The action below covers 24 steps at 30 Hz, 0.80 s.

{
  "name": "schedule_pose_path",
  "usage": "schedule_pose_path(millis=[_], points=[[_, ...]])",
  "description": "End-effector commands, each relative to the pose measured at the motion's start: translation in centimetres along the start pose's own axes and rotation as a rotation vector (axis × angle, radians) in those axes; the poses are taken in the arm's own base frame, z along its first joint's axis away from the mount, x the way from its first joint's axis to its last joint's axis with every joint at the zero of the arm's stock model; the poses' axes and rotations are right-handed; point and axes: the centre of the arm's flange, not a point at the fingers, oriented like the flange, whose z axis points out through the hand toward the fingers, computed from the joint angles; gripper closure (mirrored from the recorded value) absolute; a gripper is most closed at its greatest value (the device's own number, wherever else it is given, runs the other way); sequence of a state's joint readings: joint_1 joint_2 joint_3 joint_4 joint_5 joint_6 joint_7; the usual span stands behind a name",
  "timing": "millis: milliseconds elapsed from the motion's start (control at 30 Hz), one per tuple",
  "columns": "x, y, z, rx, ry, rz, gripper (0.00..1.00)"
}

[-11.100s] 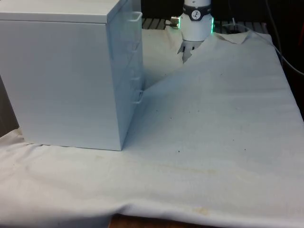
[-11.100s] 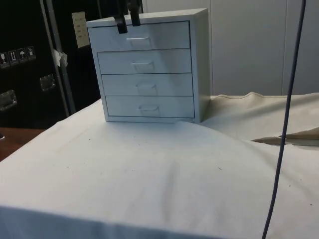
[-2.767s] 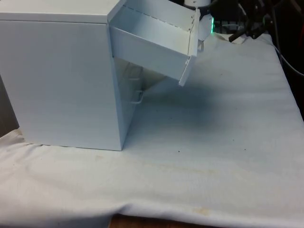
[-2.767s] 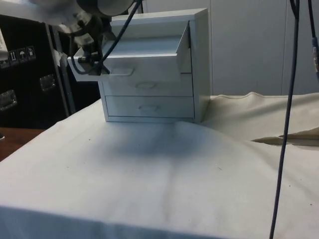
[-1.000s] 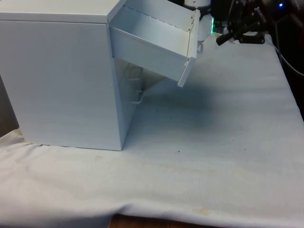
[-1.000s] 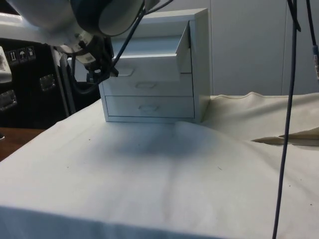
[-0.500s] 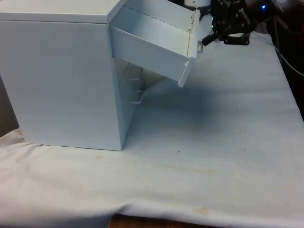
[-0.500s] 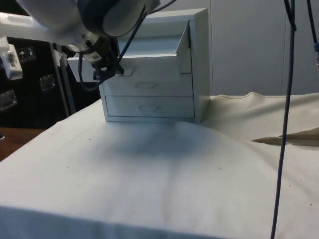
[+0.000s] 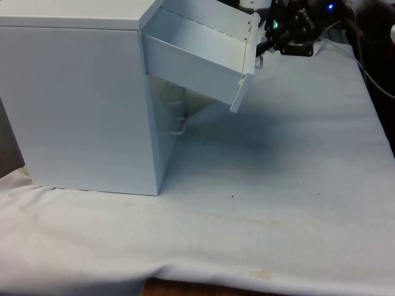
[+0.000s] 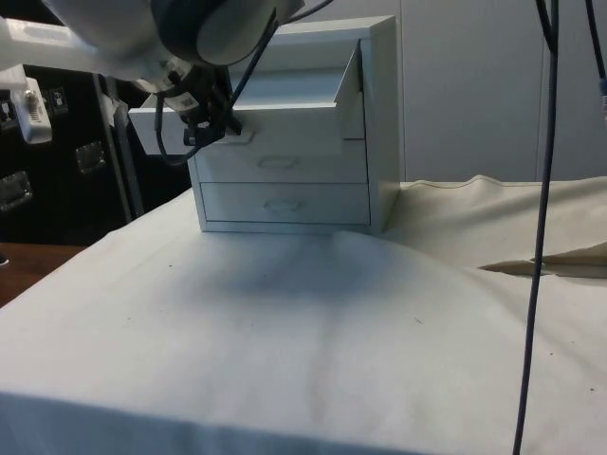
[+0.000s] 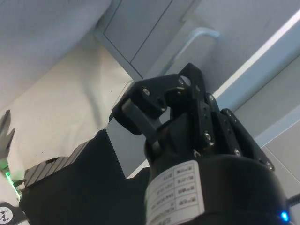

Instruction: Open the drawer, then close it.

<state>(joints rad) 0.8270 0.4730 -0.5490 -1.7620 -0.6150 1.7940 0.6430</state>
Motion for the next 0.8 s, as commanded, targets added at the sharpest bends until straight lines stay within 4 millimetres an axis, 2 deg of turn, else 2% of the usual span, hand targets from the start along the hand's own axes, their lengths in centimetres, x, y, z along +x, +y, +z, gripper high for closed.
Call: schedule_pose_path(millis=[0,300,533,567,600,767], points=[[-0.1,0.3,0.1,0.003,0.015,-0.009,1.0],[-0.2,-0.1,0.0,-0.006,0.017,-0.029,1.0],[-0.7,0.7,0.4,-0.01,0.055,-0.06,1.0],[-0.7,0.1,0.2,-0.008,0.042,-0.053,1.0],[-0.7,0.8,0.4,-0.011,0.056,-0.061,1.0],[-0.6,1.5,0.7,-0.014,0.055,-0.063,1.0]])
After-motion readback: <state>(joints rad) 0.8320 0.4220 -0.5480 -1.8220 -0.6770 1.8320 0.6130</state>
